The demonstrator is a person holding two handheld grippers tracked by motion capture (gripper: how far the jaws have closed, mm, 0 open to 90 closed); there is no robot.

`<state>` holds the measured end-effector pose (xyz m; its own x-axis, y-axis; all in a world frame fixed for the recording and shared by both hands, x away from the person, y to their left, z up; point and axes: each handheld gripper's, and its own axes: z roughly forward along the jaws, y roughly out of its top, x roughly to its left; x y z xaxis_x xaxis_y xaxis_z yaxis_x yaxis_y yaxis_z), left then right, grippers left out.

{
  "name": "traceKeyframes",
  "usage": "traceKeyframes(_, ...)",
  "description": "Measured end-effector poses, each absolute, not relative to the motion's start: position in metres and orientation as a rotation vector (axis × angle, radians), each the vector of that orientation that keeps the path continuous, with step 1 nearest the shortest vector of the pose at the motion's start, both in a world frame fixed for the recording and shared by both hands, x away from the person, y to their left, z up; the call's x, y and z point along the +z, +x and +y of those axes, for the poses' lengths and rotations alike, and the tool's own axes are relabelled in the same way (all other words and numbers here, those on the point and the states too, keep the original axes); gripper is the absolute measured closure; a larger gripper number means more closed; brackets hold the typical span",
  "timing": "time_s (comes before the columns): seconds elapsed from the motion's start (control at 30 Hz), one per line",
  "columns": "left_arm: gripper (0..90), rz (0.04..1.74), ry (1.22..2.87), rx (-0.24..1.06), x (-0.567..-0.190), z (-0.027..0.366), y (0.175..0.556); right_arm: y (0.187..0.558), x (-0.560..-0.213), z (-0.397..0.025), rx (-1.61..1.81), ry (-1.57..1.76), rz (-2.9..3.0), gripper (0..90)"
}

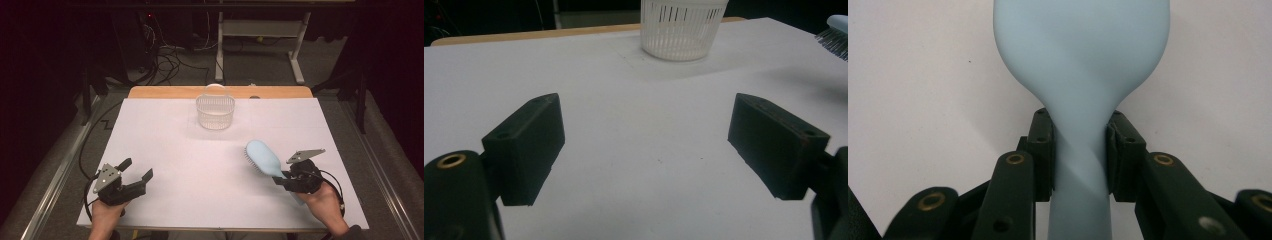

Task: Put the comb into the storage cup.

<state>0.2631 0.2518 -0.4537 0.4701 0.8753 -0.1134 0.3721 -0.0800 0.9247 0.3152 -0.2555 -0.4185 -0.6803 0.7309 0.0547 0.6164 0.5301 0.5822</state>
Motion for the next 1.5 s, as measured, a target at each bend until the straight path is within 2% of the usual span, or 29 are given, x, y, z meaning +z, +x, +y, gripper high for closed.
traceKeyframes(1.5,14.3,0.931,1.718,0.548,-0.442,0.196,0.282,0.321,-0.413,-0.222,1.007,1.036,2.558,69.8)
